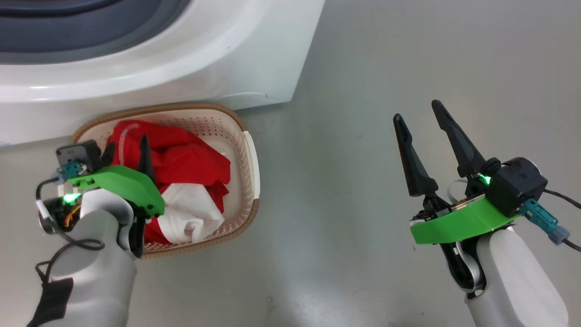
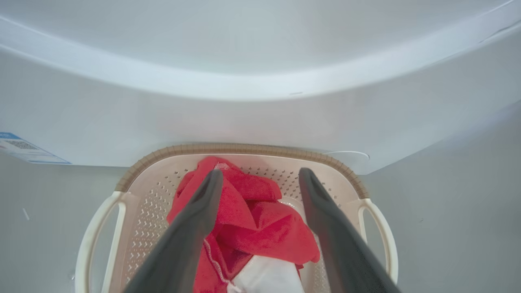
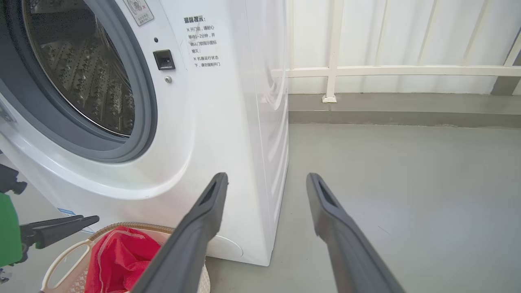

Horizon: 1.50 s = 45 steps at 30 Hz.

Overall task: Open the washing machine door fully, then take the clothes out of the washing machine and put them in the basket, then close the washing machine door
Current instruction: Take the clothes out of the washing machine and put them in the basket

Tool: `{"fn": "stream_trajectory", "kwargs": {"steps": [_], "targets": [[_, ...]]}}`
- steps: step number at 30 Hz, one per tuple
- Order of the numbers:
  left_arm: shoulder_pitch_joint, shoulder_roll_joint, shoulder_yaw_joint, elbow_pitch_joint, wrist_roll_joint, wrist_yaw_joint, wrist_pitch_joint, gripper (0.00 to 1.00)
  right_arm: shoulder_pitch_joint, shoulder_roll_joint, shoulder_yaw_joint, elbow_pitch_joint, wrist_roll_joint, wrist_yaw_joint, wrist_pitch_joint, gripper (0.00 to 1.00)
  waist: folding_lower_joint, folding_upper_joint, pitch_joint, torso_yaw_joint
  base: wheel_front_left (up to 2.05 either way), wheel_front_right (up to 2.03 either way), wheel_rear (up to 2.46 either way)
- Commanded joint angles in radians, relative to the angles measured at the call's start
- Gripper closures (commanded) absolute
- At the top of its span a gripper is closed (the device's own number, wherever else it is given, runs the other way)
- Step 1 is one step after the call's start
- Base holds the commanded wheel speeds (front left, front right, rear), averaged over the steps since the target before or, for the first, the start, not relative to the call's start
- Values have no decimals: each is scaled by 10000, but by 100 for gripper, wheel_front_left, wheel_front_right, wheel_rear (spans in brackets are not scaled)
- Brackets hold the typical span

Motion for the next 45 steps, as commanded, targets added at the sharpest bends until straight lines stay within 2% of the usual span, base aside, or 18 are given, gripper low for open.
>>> {"fn": "stream_trajectory", "kwargs": {"steps": [1,6,11,22,35,45], "targets": [[372,290,227,-366,8,-30,-117,0,306,15,145,-193,-109,62,-63,0,0,-1,-273,190,0,0,0],[1170,189,530,-2086,115,-42,-124,0,470,15,-18,-144,-231,62,-63,0,0,-1,-759,393,0,0,0],[2104,33,807,-3722,258,-270,-126,0,641,15,-139,-69,-328,62,-63,0,0,-1,-1321,552,0,0,0],[4124,-138,1186,-6987,1252,-306,-127,0,1104,15,-597,33,-540,62,-63,0,0,-1,-2620,810,0,0,0],[5543,-219,1293,-8964,1745,-220,-127,0,1635,15,-1219,-118,-771,62,-63,0,0,-1,-3651,1002,0,0,0],[6640,-193,1277,-9330,1765,-69,-106,0,2323,15,-1564,-349,-907,62,-63,0,0,-1,-4485,1149,0,0,0]]}}
